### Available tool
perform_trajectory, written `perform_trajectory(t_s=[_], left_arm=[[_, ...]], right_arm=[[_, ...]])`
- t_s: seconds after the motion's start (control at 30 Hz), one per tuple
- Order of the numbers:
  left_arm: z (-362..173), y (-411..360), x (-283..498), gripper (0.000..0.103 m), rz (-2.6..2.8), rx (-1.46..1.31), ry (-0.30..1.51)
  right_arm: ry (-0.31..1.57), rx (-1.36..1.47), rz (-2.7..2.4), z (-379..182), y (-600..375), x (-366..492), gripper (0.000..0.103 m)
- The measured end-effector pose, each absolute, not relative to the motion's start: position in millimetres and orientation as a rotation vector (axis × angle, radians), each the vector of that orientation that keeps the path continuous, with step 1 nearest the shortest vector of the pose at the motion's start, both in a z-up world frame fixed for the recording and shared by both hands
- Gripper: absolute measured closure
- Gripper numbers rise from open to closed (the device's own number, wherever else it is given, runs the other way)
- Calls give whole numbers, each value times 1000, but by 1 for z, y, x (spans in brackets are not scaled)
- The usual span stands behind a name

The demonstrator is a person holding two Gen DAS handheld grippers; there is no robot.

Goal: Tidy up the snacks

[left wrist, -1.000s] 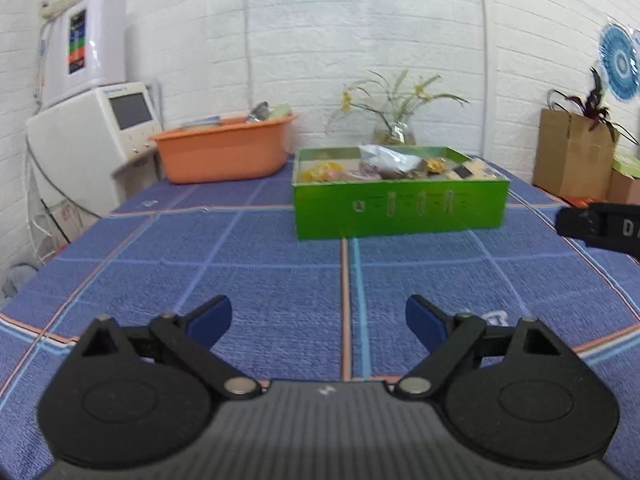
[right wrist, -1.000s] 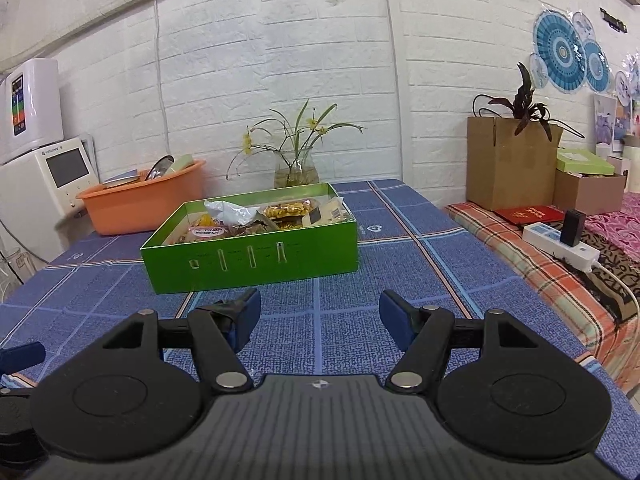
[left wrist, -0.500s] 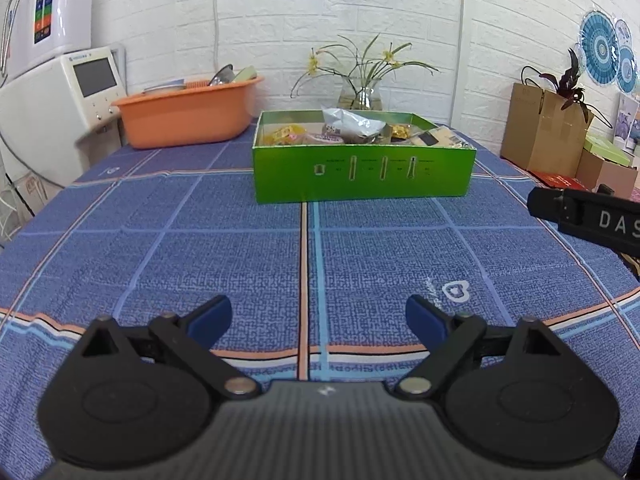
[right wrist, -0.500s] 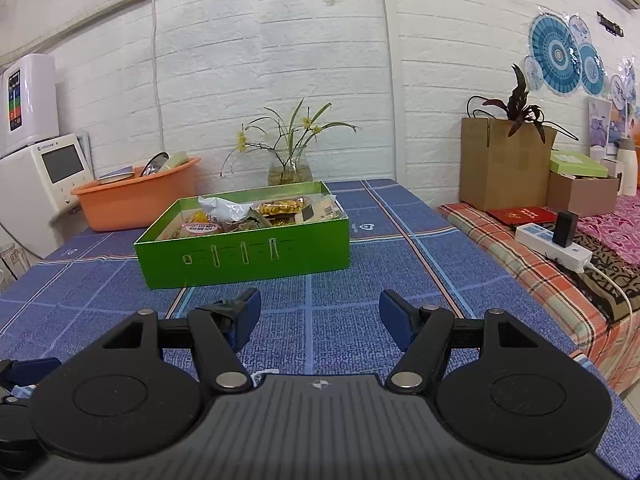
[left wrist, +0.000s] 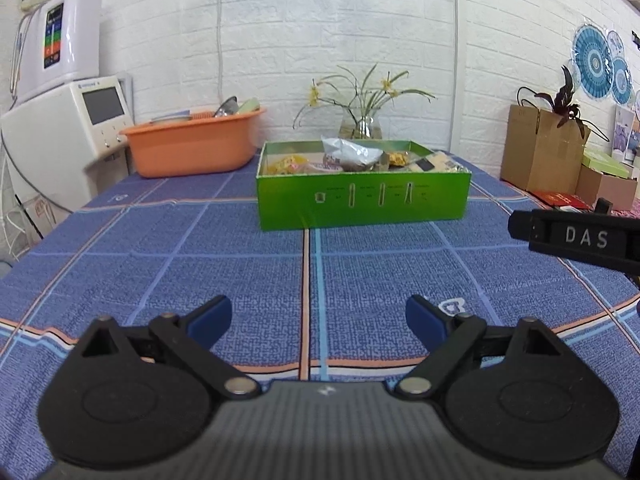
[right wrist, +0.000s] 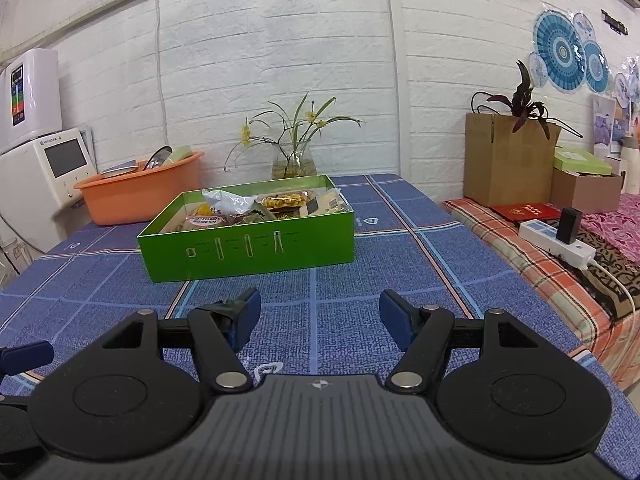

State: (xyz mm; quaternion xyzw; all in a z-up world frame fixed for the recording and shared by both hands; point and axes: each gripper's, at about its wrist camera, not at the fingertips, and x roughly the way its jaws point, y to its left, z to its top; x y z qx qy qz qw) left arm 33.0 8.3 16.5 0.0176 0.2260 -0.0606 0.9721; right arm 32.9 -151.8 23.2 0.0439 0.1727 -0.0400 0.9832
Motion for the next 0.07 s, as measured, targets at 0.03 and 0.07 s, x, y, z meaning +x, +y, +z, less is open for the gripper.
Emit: perform_trajectory(t_s=[0.03,0.07], left_arm=[[17,8,32,15,-124,42,448],[17,6,32,15,-124,49,445]], right_arm=[[348,89,-81,24,-152,33,0],[347,88,-81,24,-152,33,0]])
